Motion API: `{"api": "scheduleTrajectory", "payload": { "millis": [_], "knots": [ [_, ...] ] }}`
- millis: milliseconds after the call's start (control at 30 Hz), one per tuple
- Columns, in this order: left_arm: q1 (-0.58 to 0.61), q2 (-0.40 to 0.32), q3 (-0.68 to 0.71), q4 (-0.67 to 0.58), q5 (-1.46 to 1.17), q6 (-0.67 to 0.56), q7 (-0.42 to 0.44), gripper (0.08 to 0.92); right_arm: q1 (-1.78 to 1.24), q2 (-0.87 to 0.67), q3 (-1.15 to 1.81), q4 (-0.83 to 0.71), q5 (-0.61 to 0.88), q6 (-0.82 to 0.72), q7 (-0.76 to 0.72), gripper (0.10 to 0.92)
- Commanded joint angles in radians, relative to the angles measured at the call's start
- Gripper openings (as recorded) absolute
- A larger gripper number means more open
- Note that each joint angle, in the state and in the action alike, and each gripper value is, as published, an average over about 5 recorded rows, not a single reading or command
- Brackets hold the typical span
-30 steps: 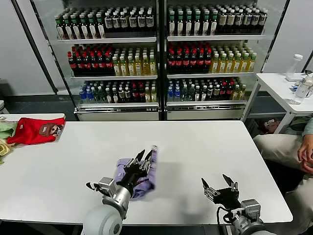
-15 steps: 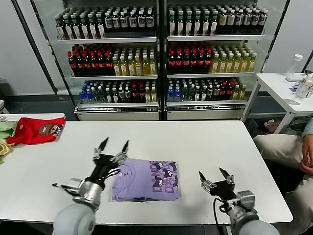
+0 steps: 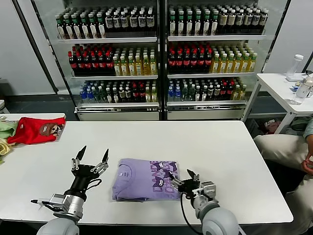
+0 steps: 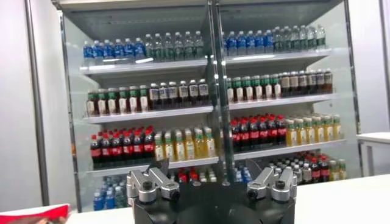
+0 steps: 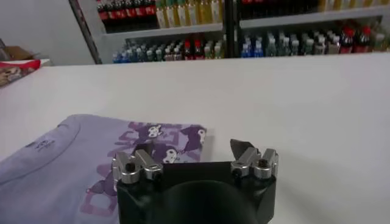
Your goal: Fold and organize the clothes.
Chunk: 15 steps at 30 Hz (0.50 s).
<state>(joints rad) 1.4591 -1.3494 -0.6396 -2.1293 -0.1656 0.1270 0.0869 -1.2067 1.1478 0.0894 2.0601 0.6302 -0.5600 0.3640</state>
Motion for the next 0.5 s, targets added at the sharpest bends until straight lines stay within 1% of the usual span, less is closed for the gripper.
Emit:
{"api": "scheduleTrajectory", "payload": {
  "millis": [33, 133, 500],
  "knots": [
    [0.044, 0.005, -0.067, 0.019, 0.029, -0.035, -0.003, 0.823, 0.058, 0.034, -0.106, -0.072, 0.162, -0.02, 0.213, 0.822],
    [0.046, 0.003, -0.069, 0.019, 0.027, -0.034, -0.007, 0.823, 0.052, 0.027, -0.1, -0.057, 0.185, -0.019, 0.214, 0.785],
    [0.05, -0.006, -0.072, 0.009, 0.026, -0.017, -0.015, 0.823, 0.042, 0.041, -0.092, -0.053, 0.18, -0.004, 0.177, 0.475]
  ]
}}
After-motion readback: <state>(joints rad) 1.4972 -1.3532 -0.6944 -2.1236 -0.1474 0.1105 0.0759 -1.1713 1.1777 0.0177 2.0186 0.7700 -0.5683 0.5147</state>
